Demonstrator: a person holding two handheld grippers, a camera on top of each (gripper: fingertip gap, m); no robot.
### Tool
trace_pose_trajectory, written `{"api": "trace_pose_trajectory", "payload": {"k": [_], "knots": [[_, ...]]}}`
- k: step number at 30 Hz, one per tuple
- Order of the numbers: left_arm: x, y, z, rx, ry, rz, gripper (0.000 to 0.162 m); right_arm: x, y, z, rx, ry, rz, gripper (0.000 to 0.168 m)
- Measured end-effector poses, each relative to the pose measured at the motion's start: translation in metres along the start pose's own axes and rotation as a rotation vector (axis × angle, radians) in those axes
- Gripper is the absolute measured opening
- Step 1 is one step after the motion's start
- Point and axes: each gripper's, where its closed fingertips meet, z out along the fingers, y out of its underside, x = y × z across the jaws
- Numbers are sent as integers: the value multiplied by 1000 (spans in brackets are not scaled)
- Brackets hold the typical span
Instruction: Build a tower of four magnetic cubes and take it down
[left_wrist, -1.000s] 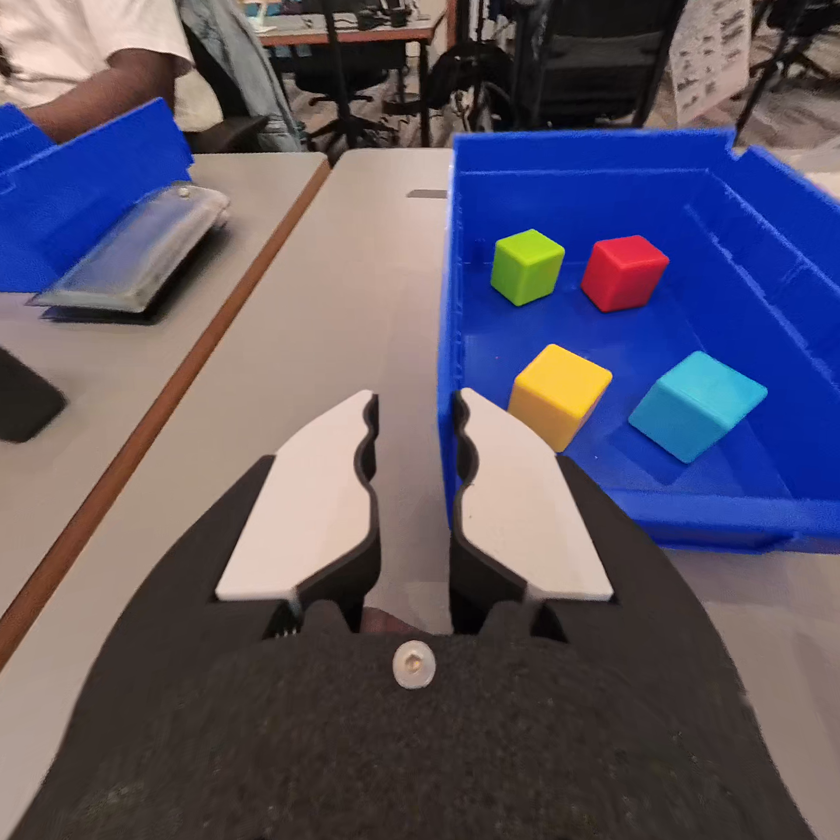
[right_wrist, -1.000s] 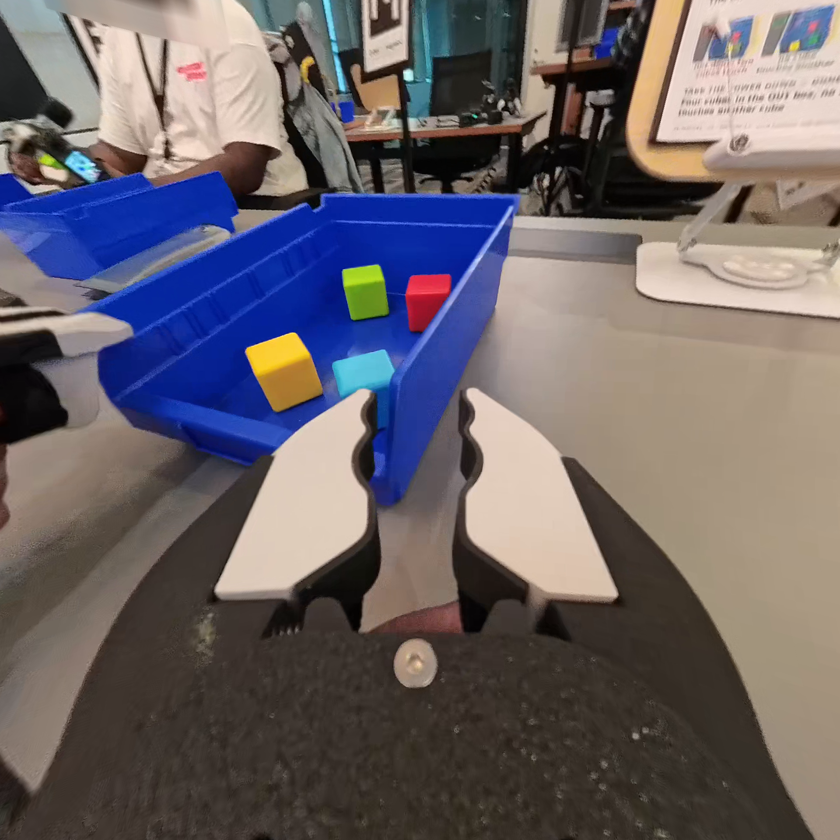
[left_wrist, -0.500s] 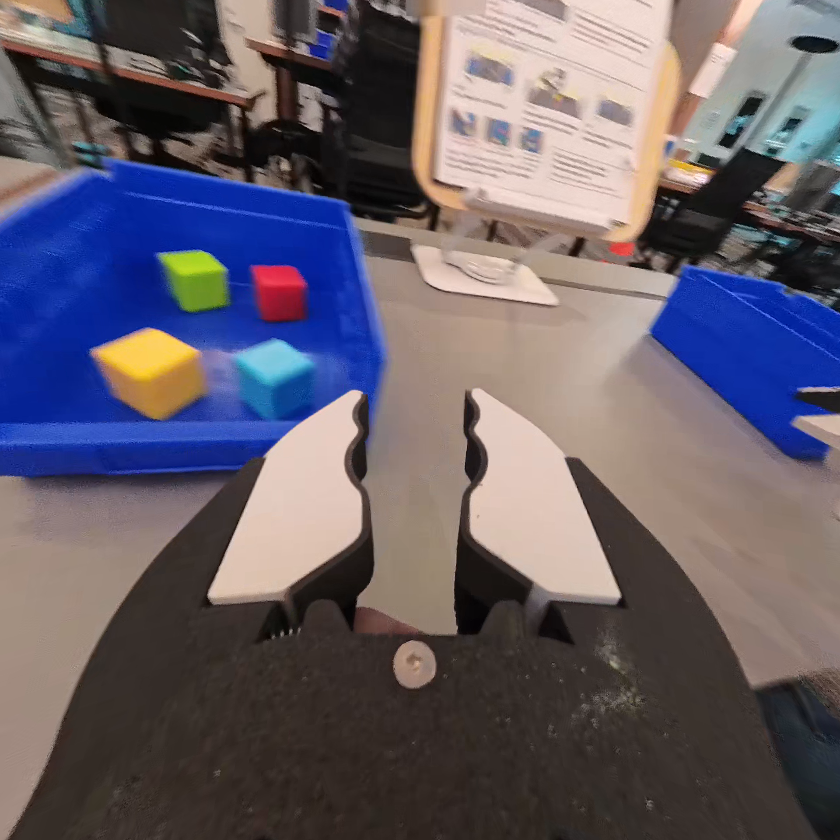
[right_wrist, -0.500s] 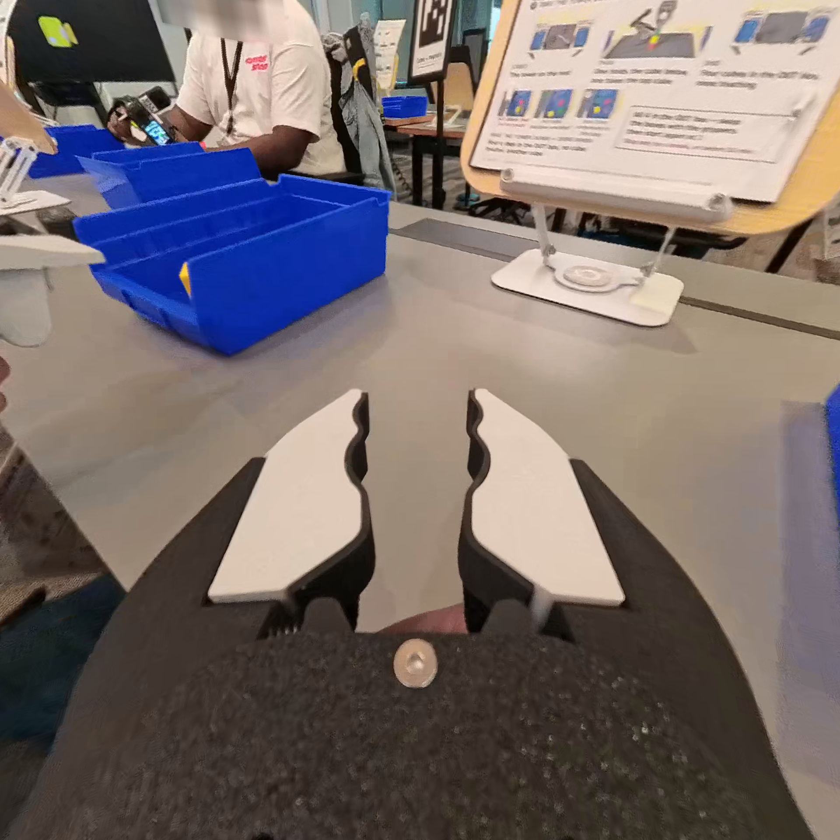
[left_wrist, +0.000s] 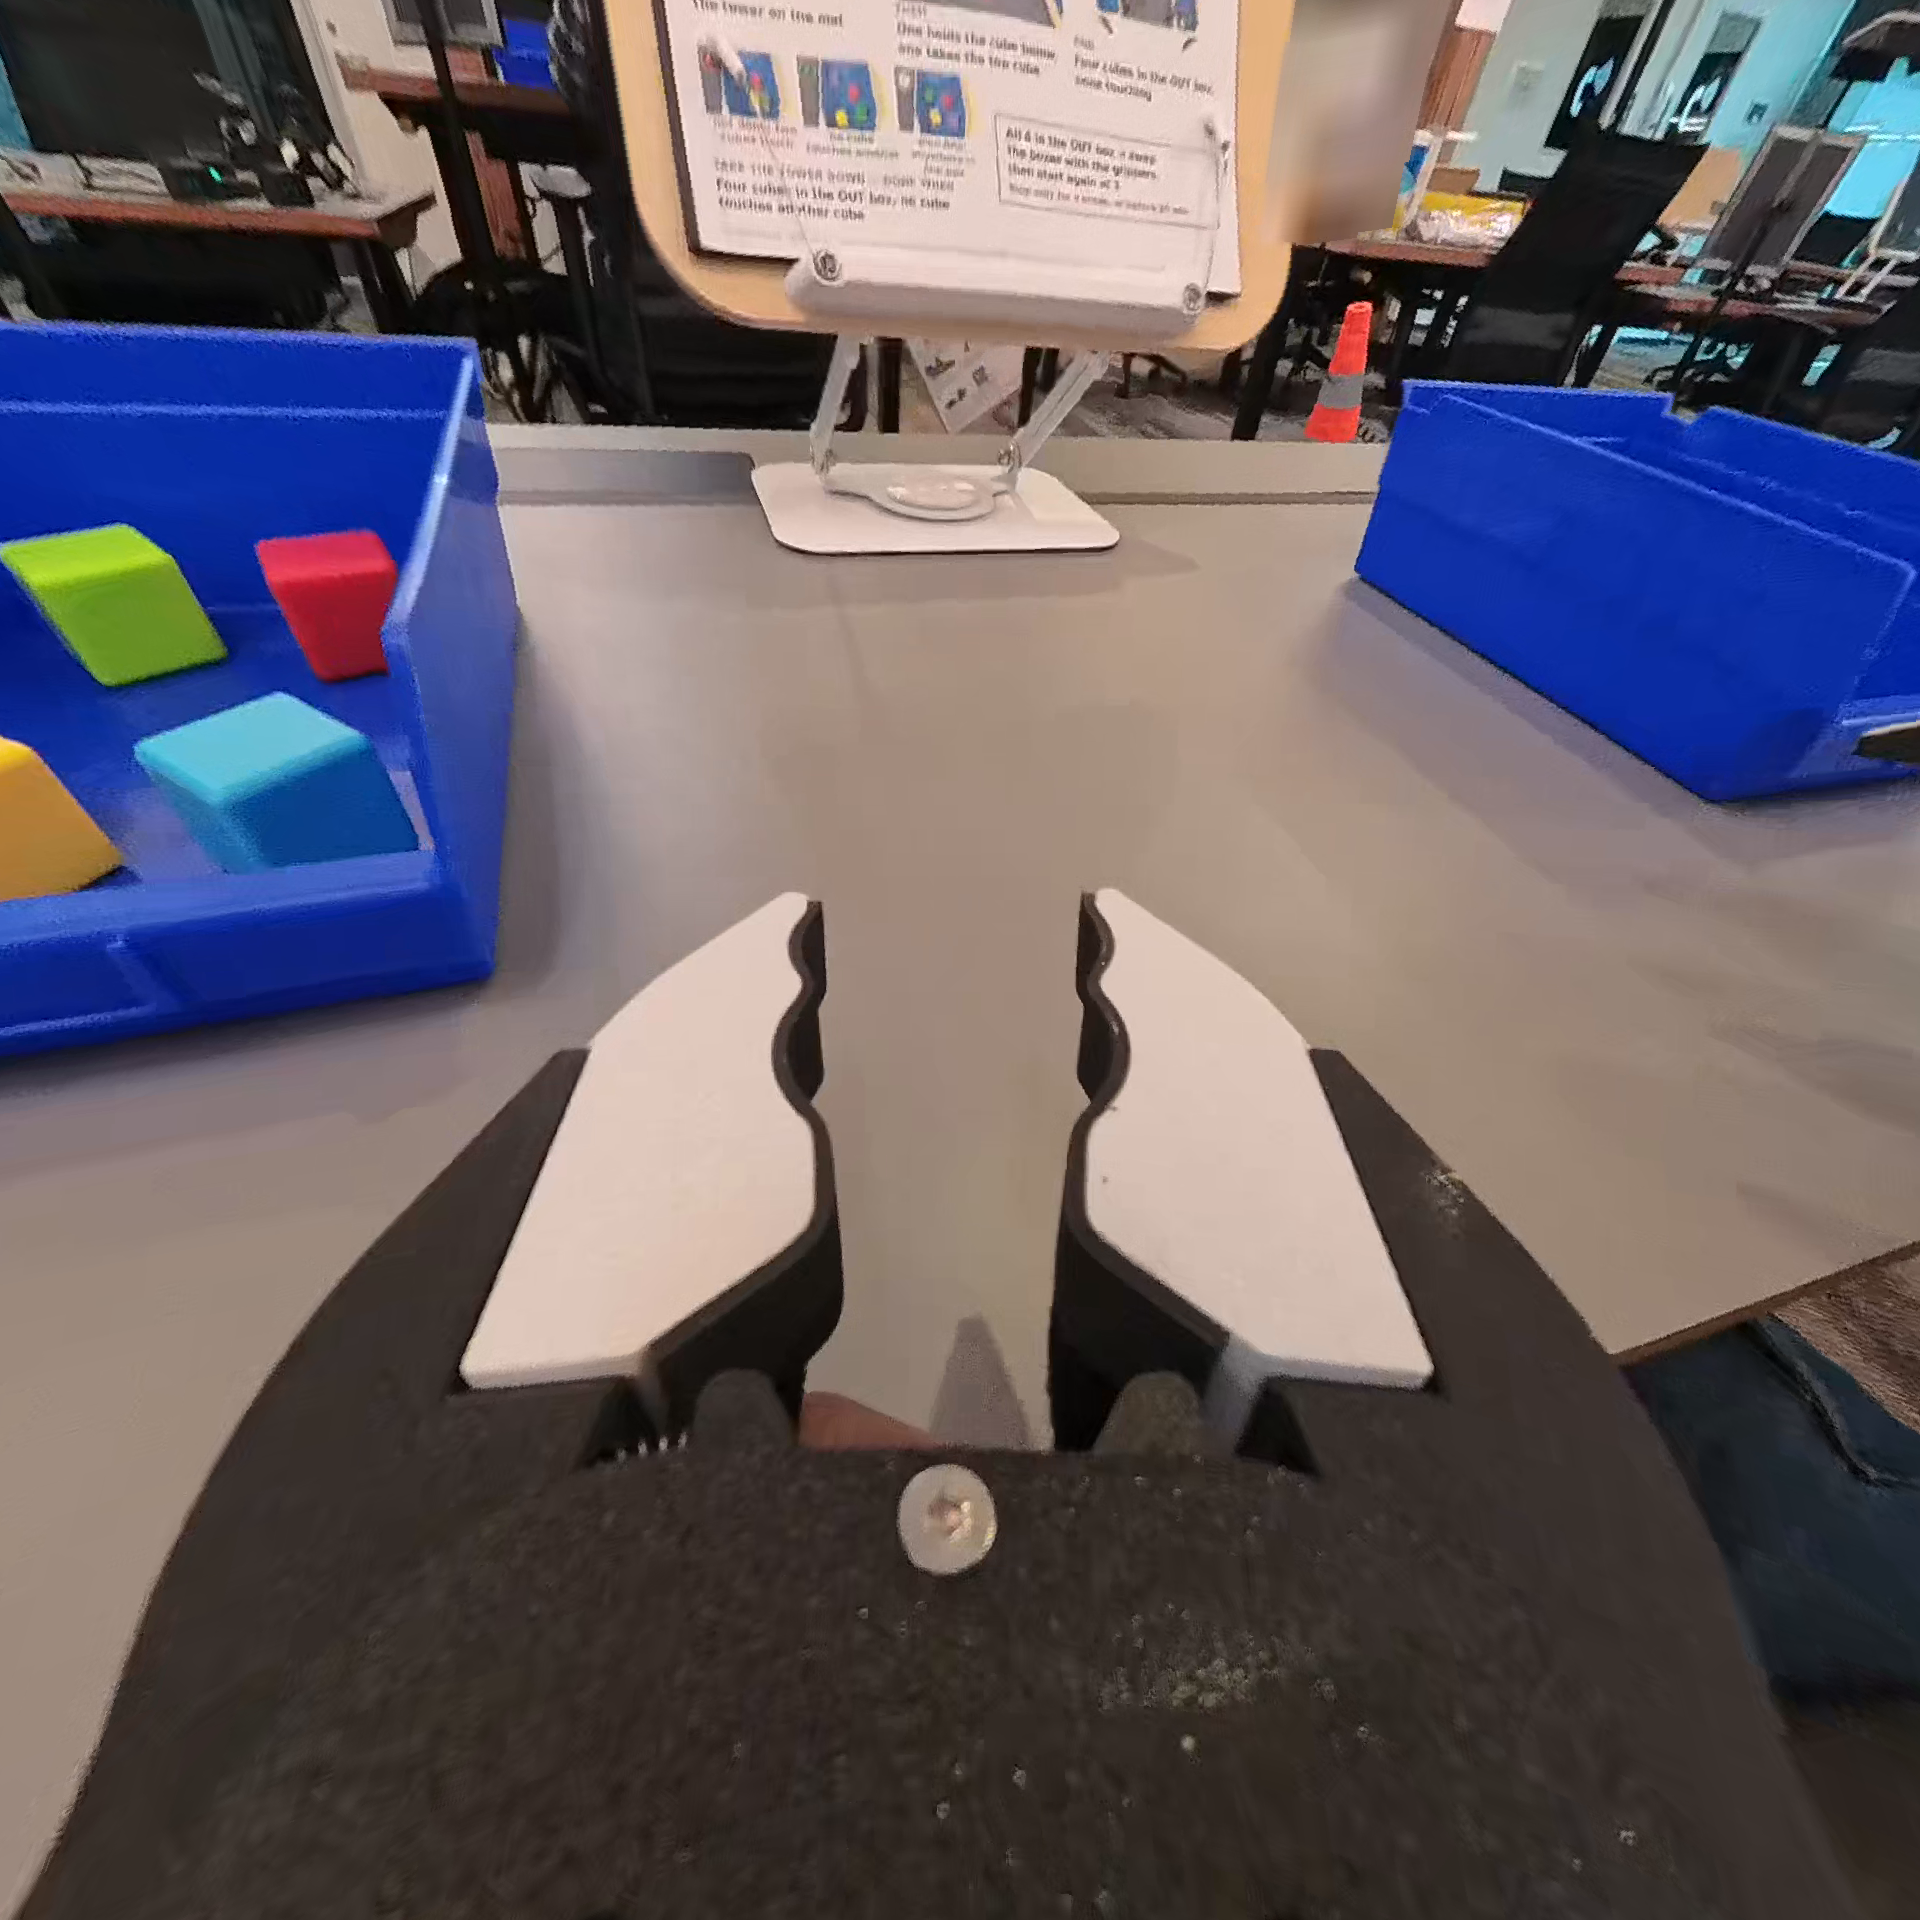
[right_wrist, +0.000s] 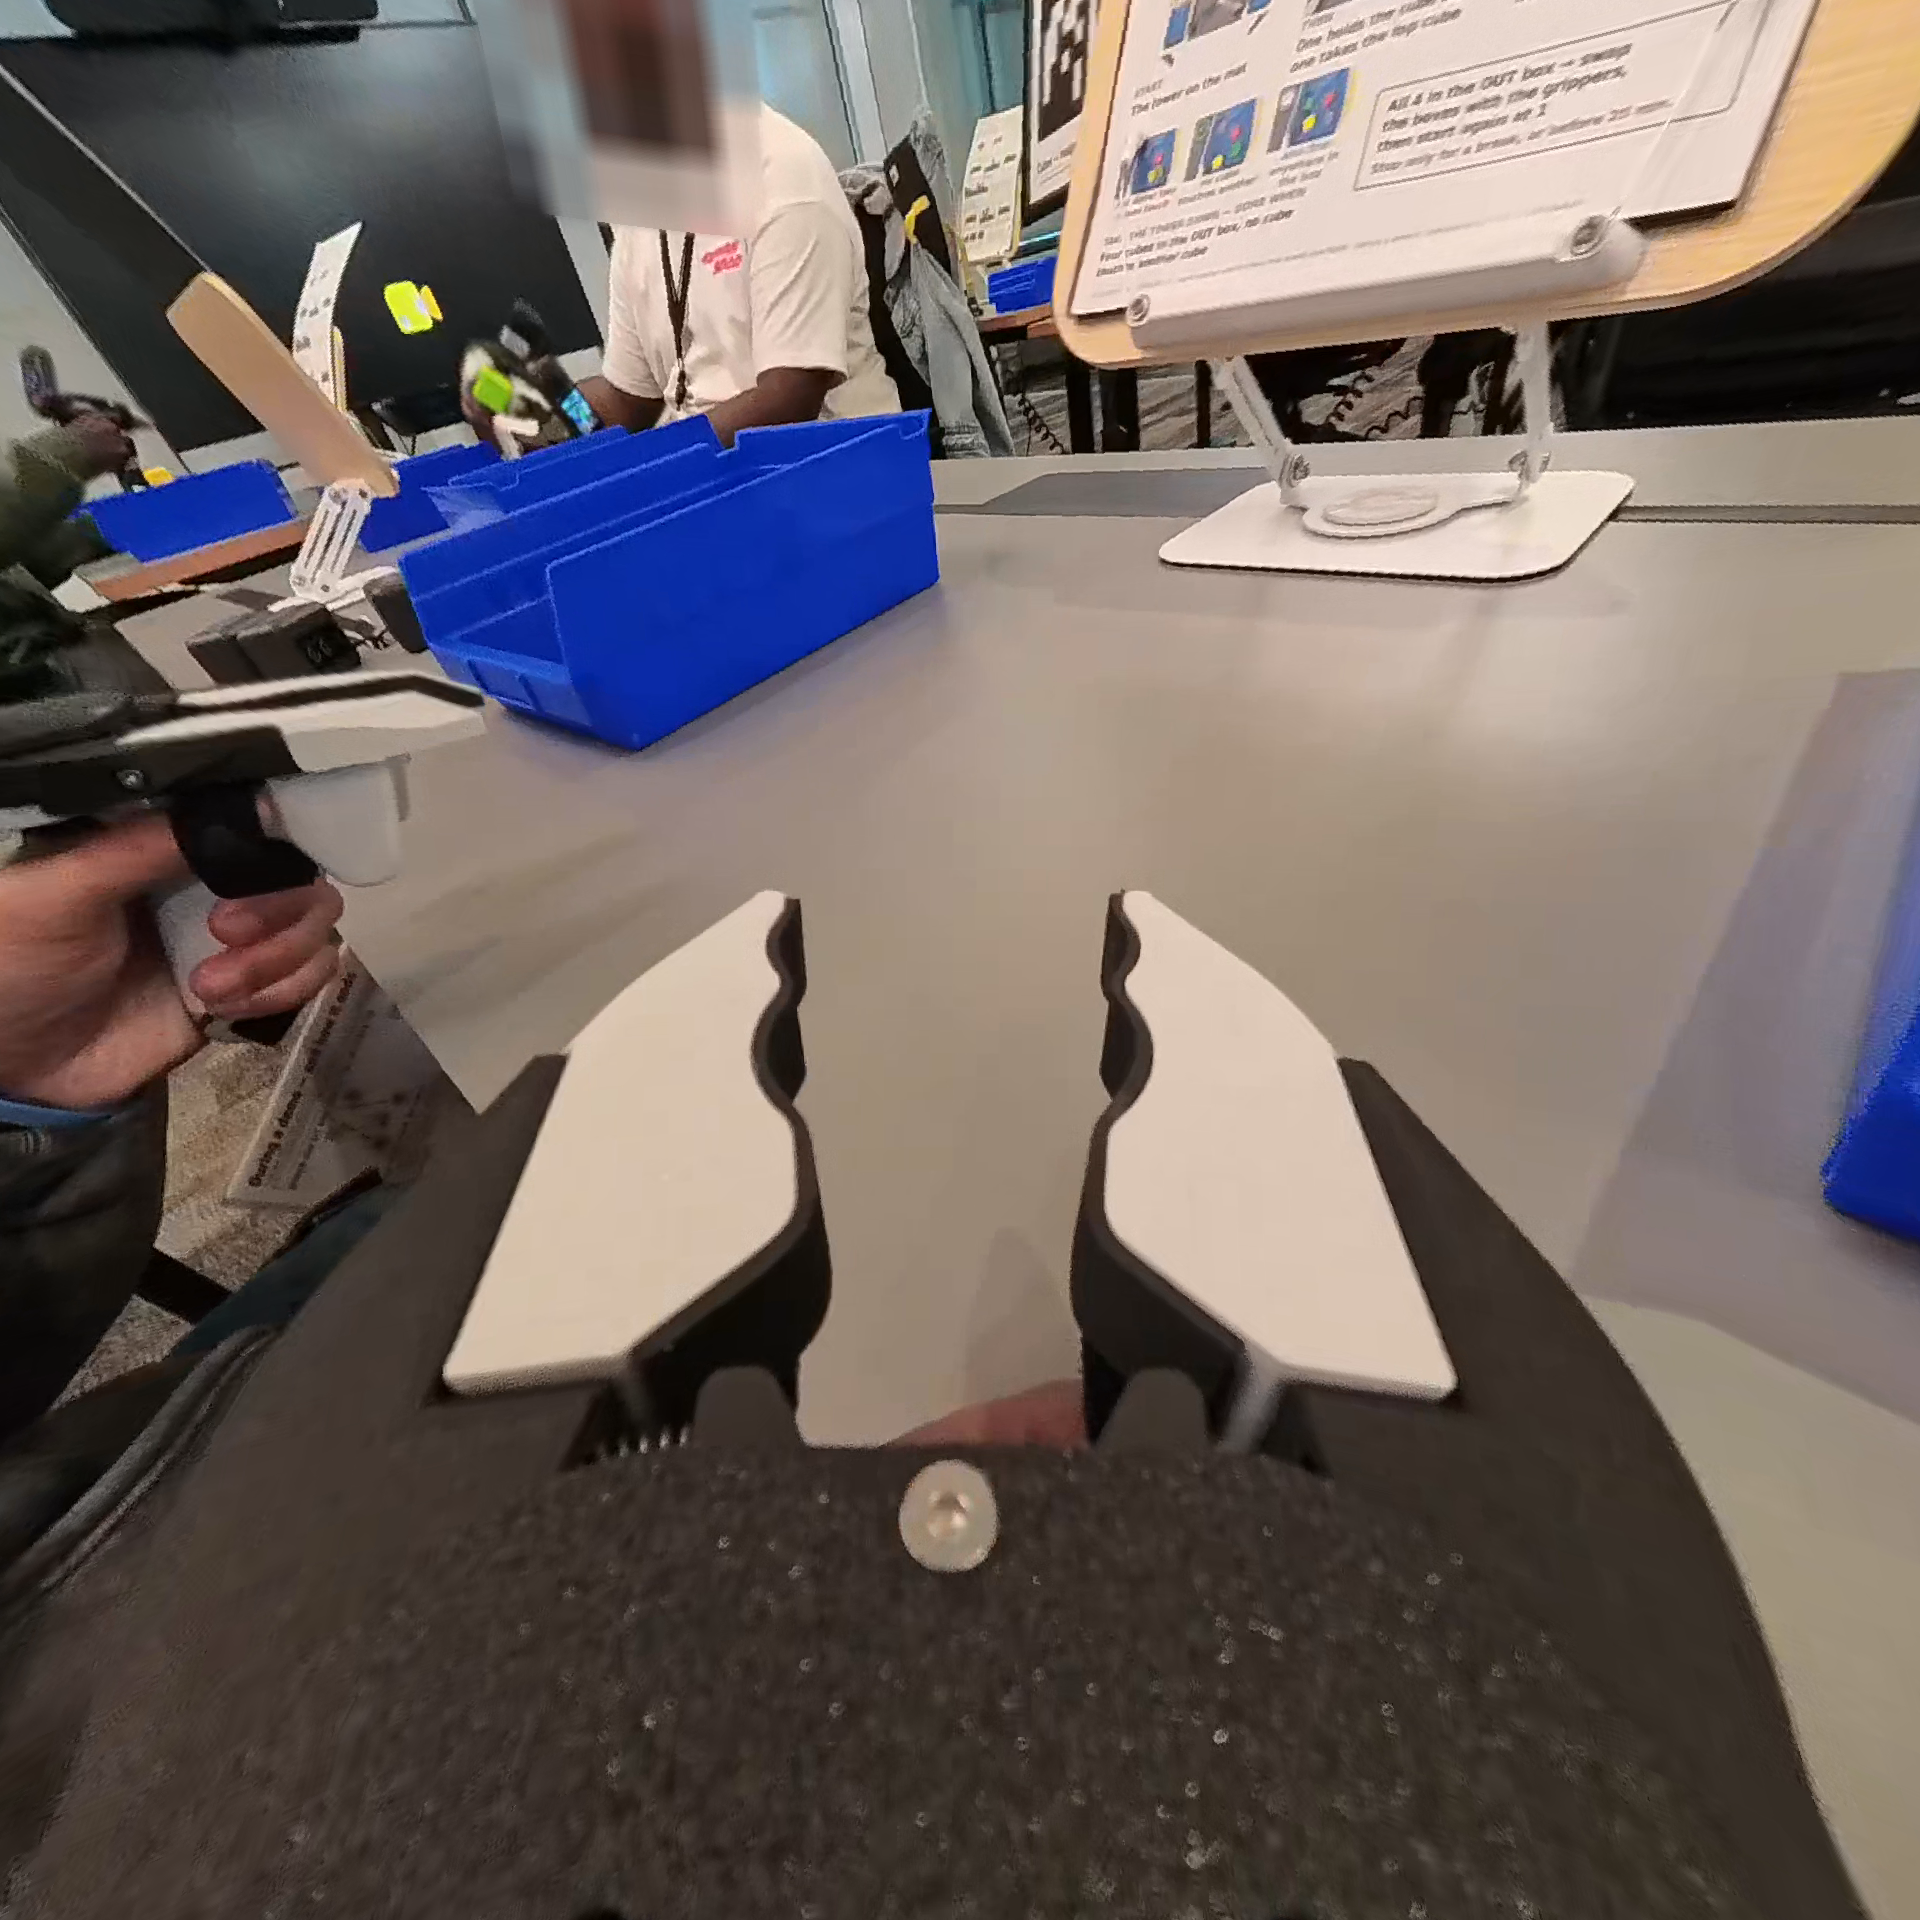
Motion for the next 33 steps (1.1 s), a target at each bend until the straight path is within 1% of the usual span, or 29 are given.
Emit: {"api": "trace_pose_trajectory", "payload": {"k": [5, 10, 12, 13, 14, 15, 16, 17, 18, 19, 20, 22, 24, 26, 28, 31, 33], "knots": [[-17, 4, 1, -28, -18, -4, 46, -2, 4, 3, -22, 10, -29, 54], [-26, 3, 1, -35, -23, -25, 46, 0, 6, 4, -33, 9, -5, 54], [-36, -12, -4, -14, -42, -5, 46, 1, 6, 4, -32, 4, 10, 54], [-43, -25, -9, 10, -44, 18, 44, 1, 6, 3, -32, 1, 15, 54], [-49, -39, -13, 29, -22, 58, 37, 2, 6, 3, -31, -3, 21, 54], [-59, -51, -14, 27, -15, 101, 37, 2, 7, 3, -31, -5, 28, 54], [-72, -58, -13, -3, -13, 141, 37, 2, 7, 3, -31, -8, 33, 54], [-84, -62, -10, -56, -3, 171, 41, 2, 7, 3, -32, -12, 36, 54], [-96, -61, -6, -125, 20, 187, 50, 2, 7, 3, -36, -15, 41, 54], [-108, -57, -2, -207, 47, 204, 54, 2, 8, 3, -39, -17, 45, 54], [-121, -53, 2, -279, 52, 234, 54, 2, 8, 4, -43, -21, 48, 54], [-152, -49, 11, -388, 5, 319, 56, 1, 9, 4, -51, -31, 55, 54], [-172, -40, 22, -527, 8, 380, 58, 1, 10, 6, -64, -45, 66, 54], [-185, -32, 38, -642, 27, 465, 60, 0, 11, 7, -71, -59, 77, 54], [-191, -21, 56, -743, 79, 520, 60, -1, 11, 7, -77, -68, 81, 54], [-191, -3, 78, -868, 180, 531, 55, -1, 11, 7, -78, -69, 82, 53], [-190, 10, 88, -936, 228, 550, 56, -1, 12, 8, -81, -68, 80, 53]]}}
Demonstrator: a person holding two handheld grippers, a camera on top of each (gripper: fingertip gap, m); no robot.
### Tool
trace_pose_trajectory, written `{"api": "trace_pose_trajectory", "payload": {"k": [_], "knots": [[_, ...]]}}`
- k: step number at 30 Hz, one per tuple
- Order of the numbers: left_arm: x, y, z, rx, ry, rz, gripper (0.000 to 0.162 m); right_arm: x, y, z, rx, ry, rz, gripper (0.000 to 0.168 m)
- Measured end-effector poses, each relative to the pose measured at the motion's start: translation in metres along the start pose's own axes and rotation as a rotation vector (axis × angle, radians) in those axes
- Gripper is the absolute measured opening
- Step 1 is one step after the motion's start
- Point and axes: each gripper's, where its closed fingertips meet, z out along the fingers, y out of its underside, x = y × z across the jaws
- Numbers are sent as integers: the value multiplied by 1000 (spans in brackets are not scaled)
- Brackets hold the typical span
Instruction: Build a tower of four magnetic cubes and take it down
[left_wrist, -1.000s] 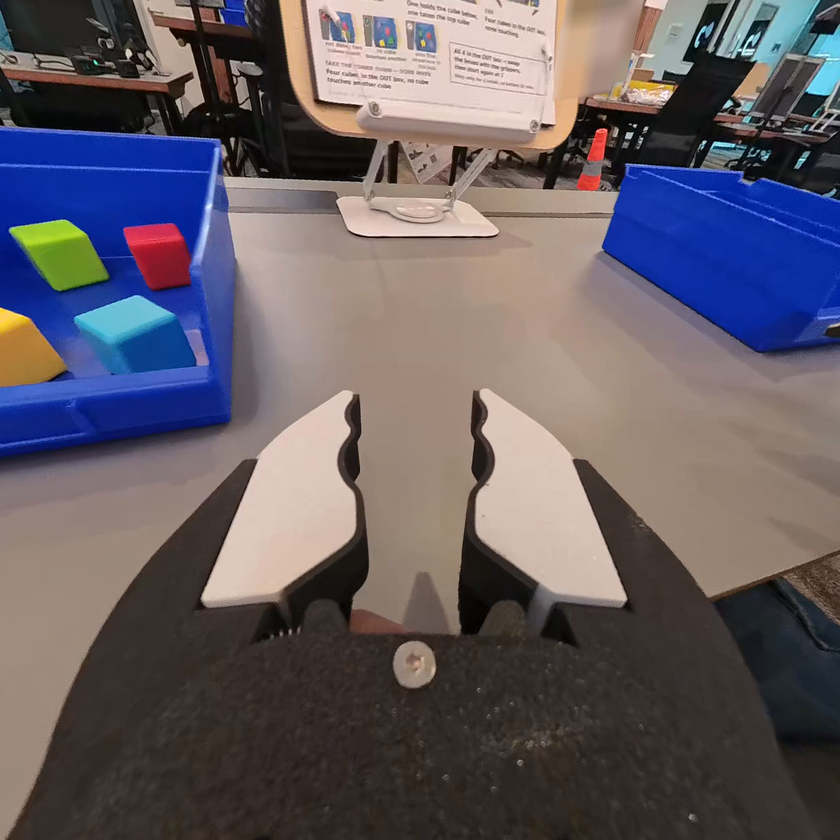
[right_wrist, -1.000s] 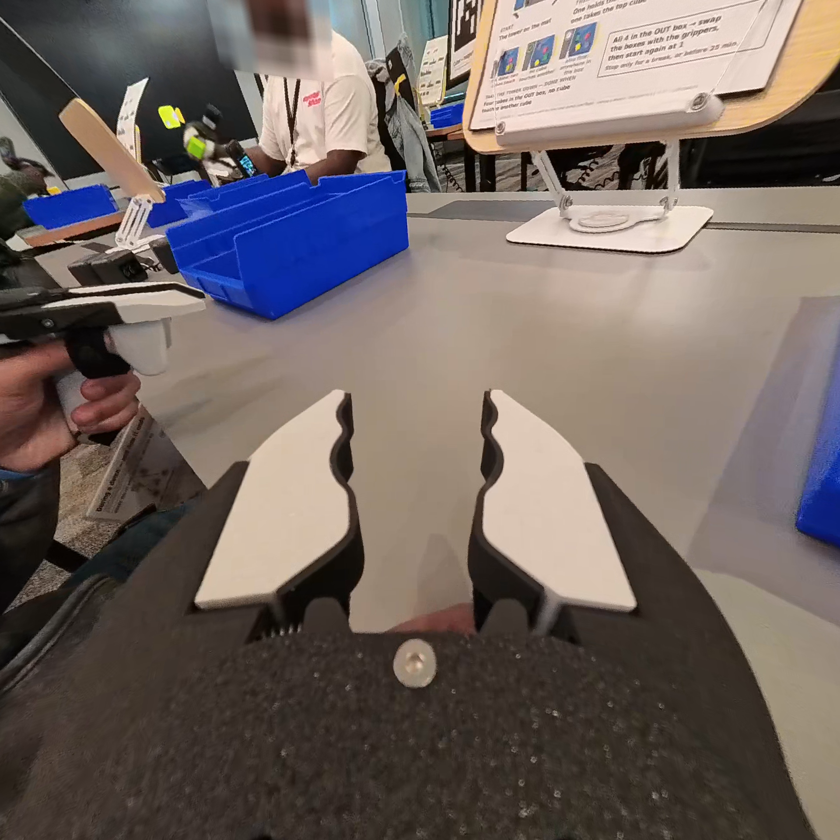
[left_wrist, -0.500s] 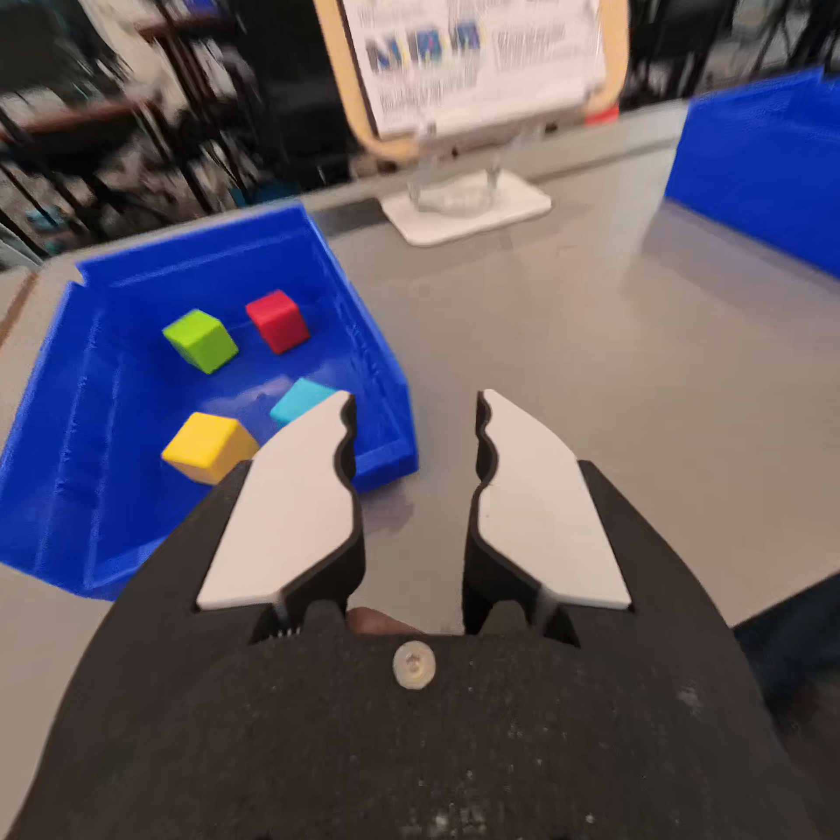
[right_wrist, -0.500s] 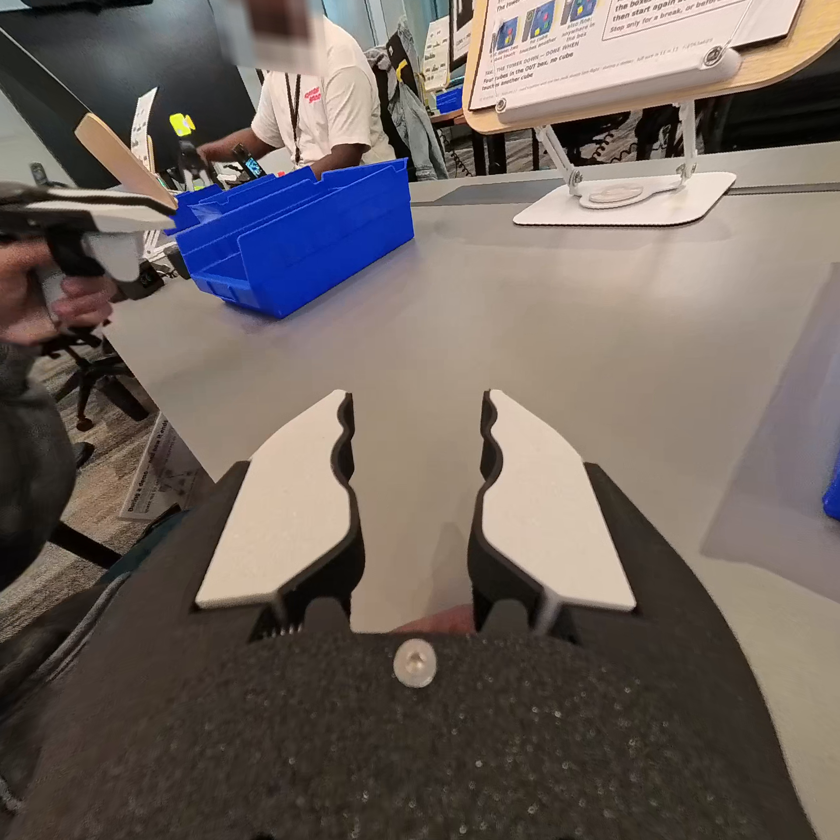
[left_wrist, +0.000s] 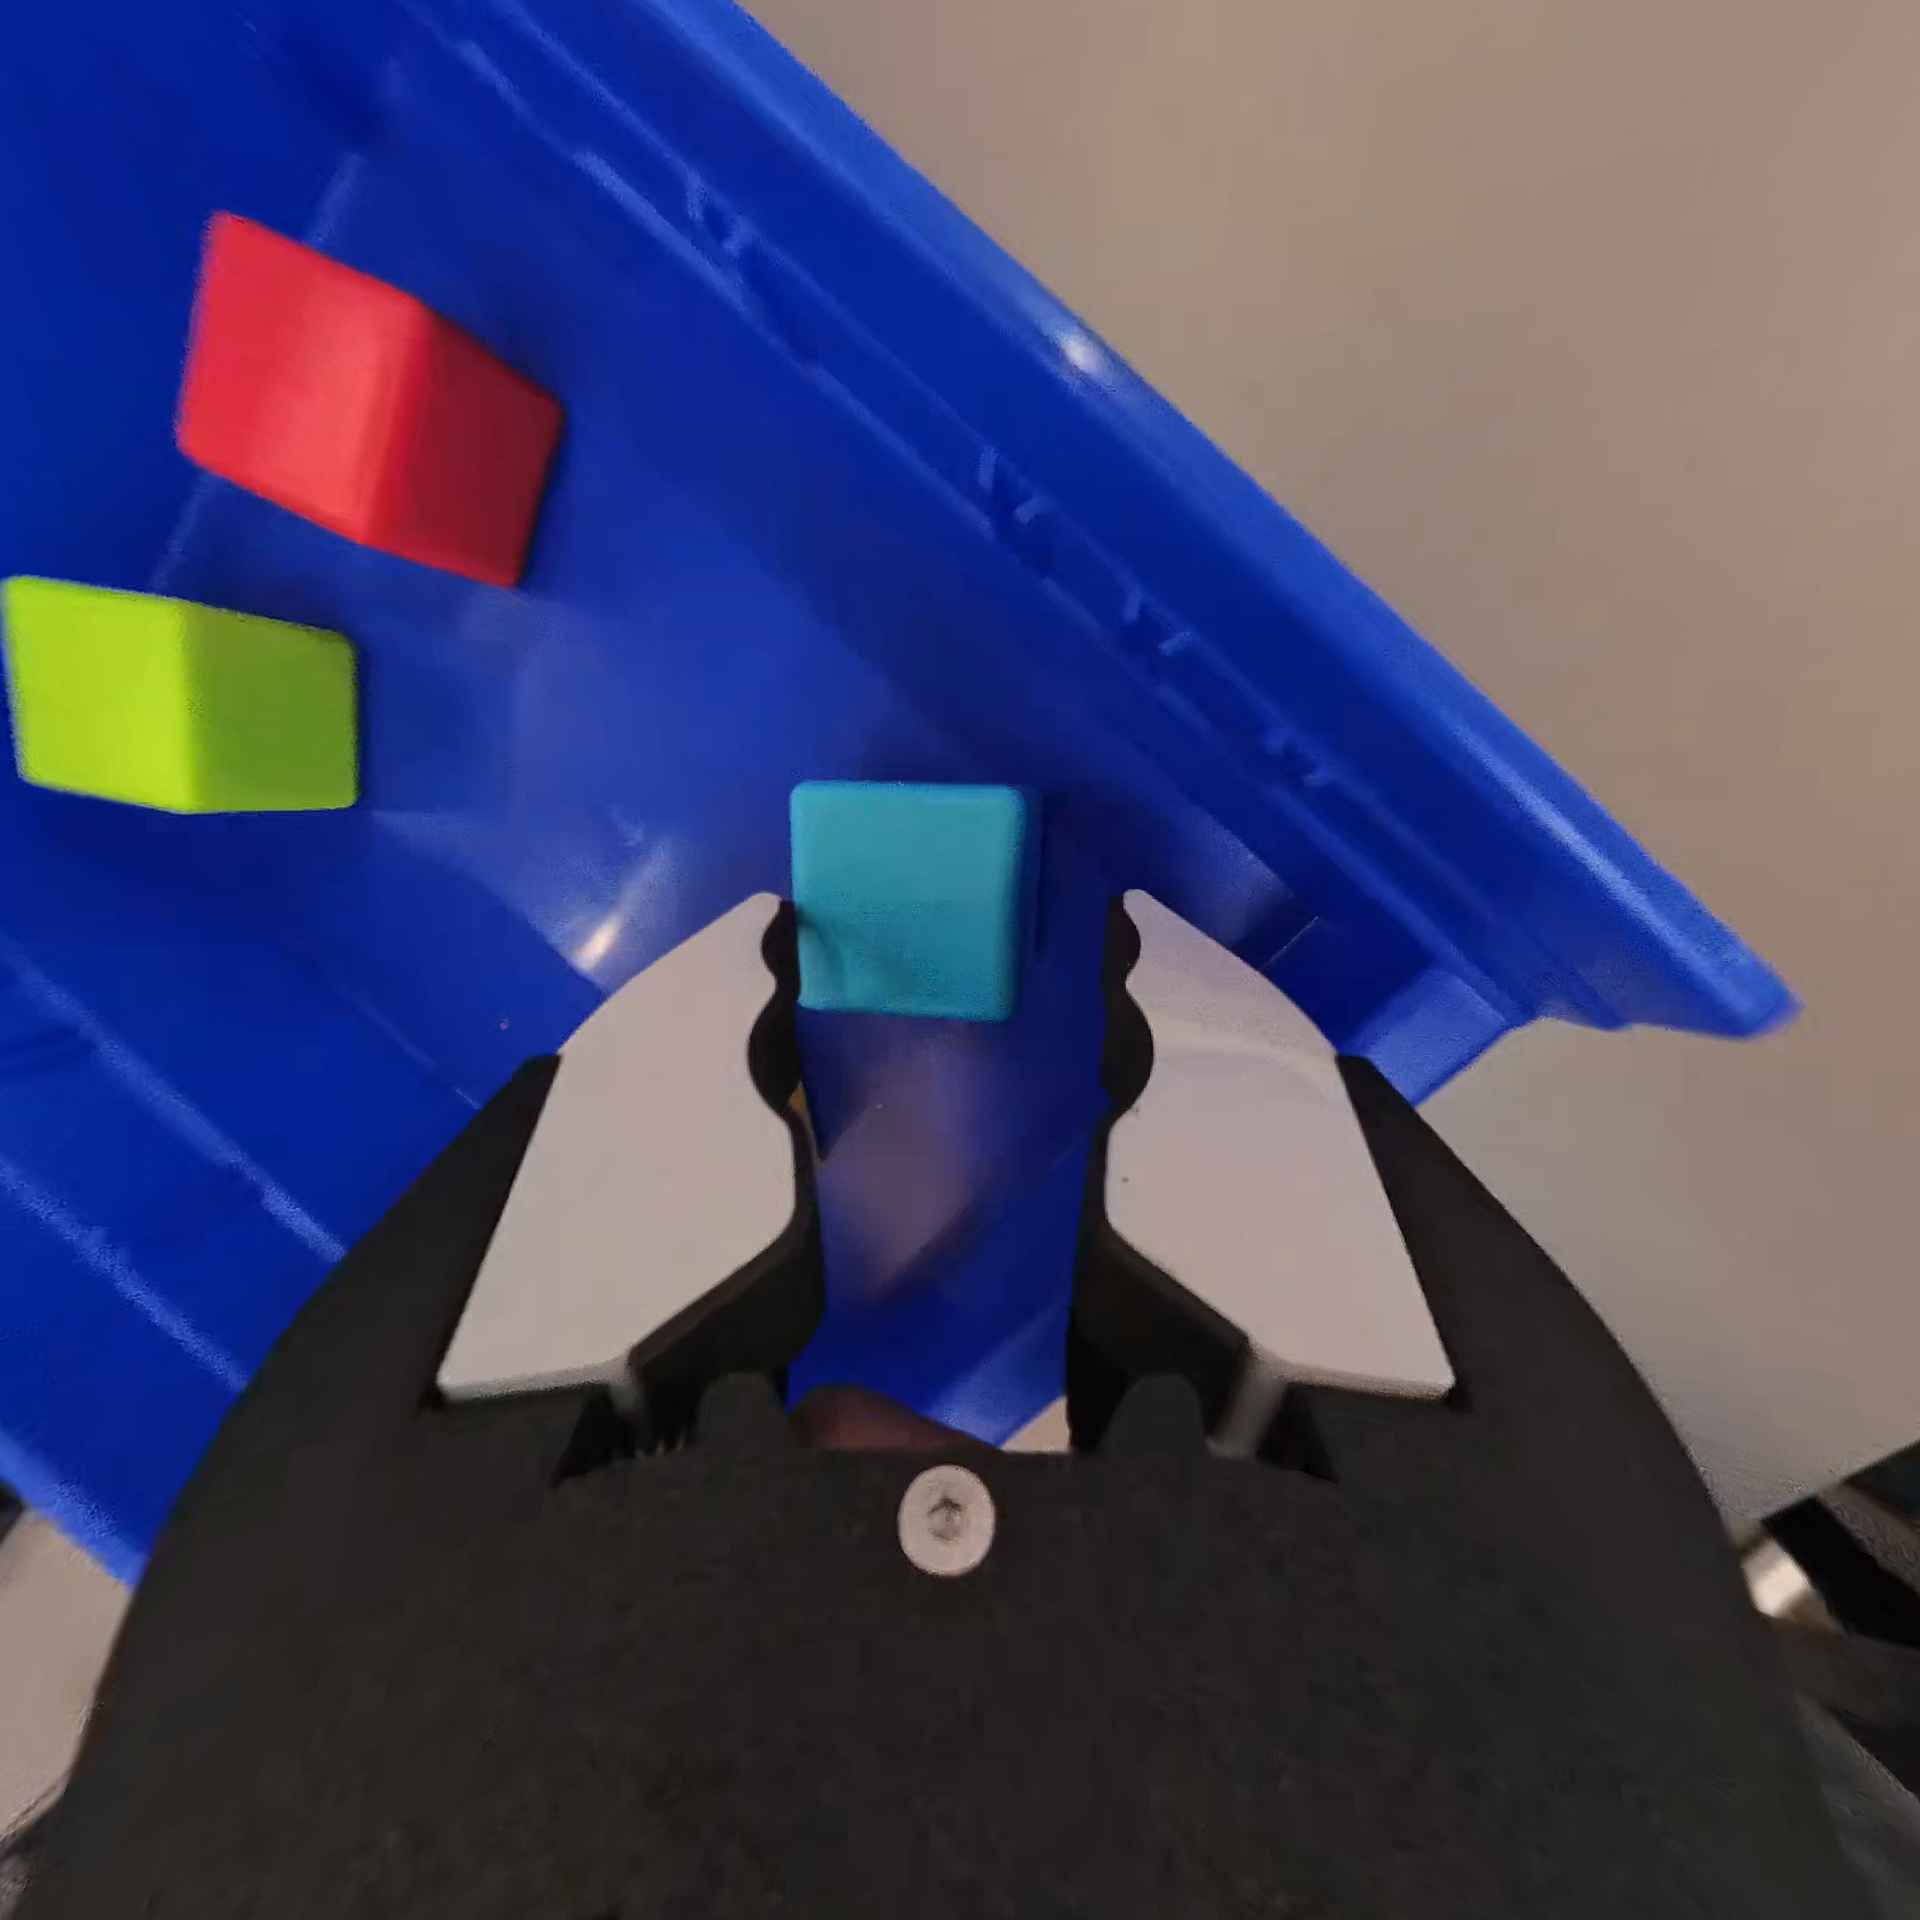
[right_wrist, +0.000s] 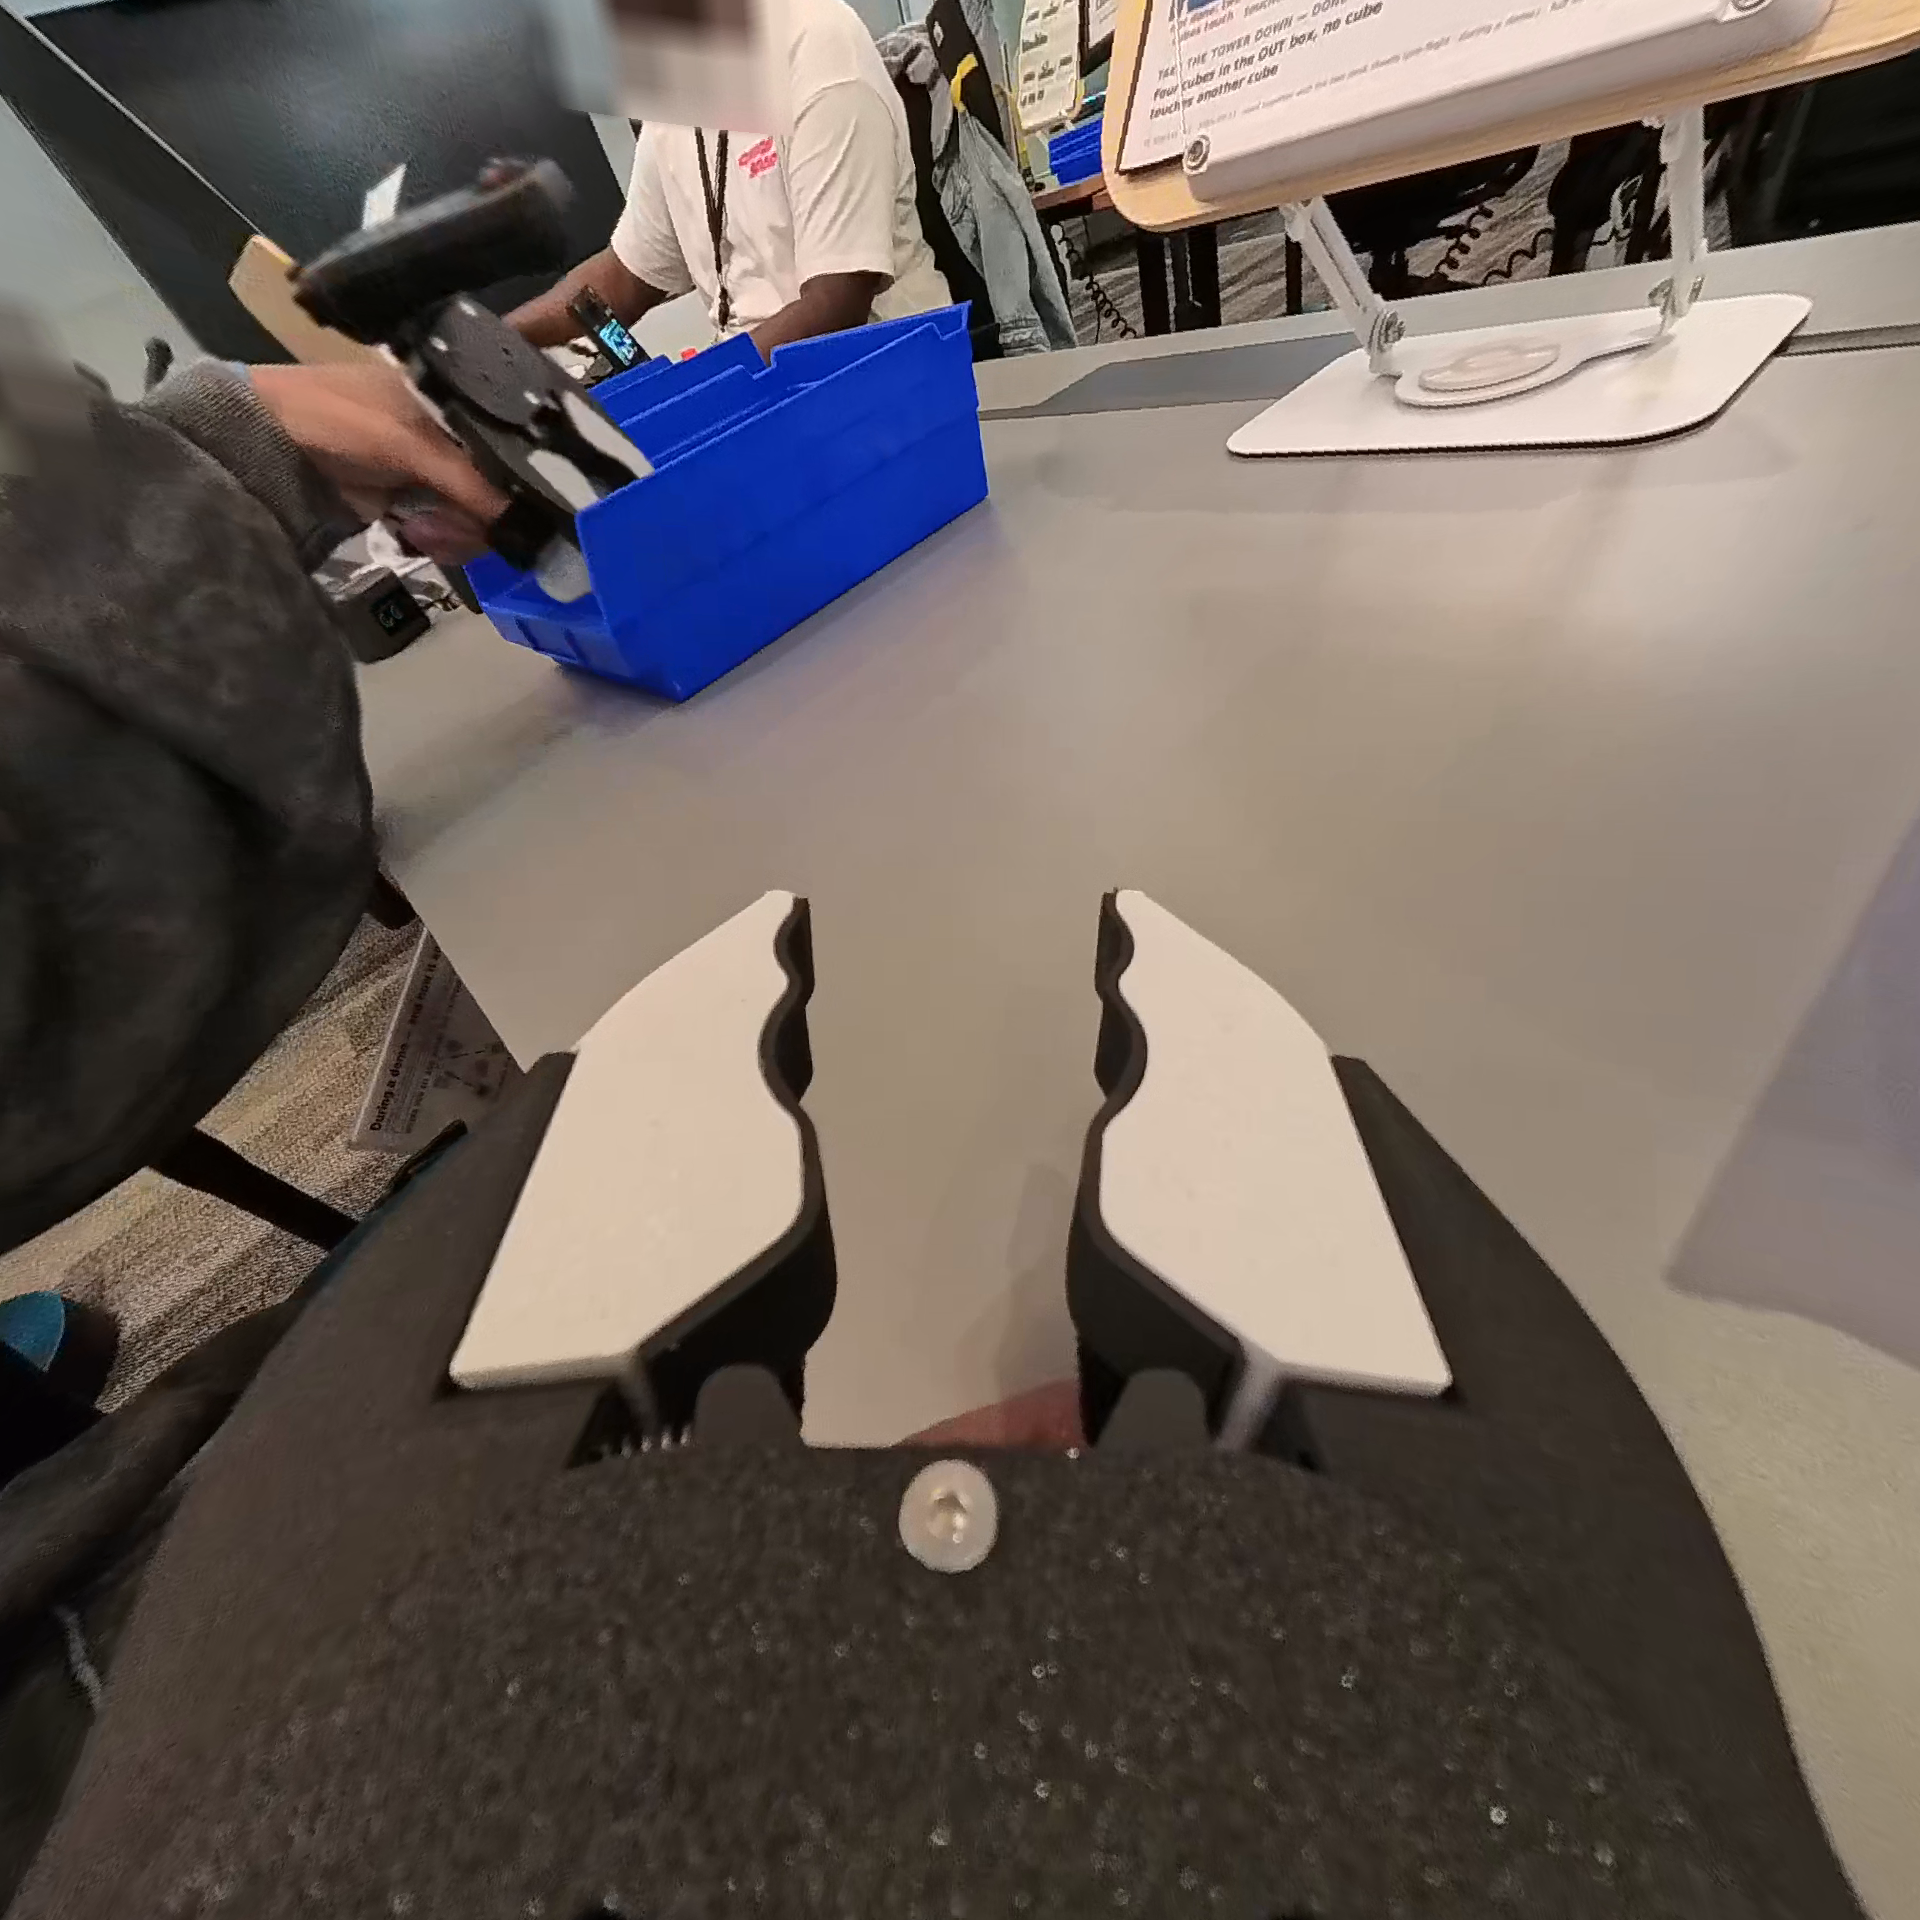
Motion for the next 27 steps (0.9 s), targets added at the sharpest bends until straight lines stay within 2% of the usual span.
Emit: {"api": "trace_pose_trajectory", "payload": {"k": [2, 4, 10, 13, 16, 19, 22, 24, 27], "knots": [[-5, 6, 13, -79, -2, 22, 52, 0, 0, 0, 4, 4, -2, 52], [-11, 12, 21, -137, -21, 39, 56, 0, 0, -1, 6, 5, -3, 52], [-11, 11, 26, -106, 13, 42, 50, 0, 0, -1, 7, 3, -7, 52], [-19, 11, 13, -55, -33, 37, 50, -2, 1, -1, 4, -2, -14, 51], [-24, 4, -24, 65, -70, 13, 50, -4, 1, -1, 0, -14, -28, 51], [-16, -13, -67, 137, -82, 55, 50, -7, 3, 1, -11, -21, -47, 50], [1, -50, -99, 193, -121, 167, 50, -9, 4, 3, -21, -22, -51, 50], [23, -80, -108, 216, -100, 263, 50, -8, 4, 5, -24, -2, -55, 50], [59, -124, -97, 199, -48, 421, 50, -7, 4, 6, -25, 34, -72, 51]]}}
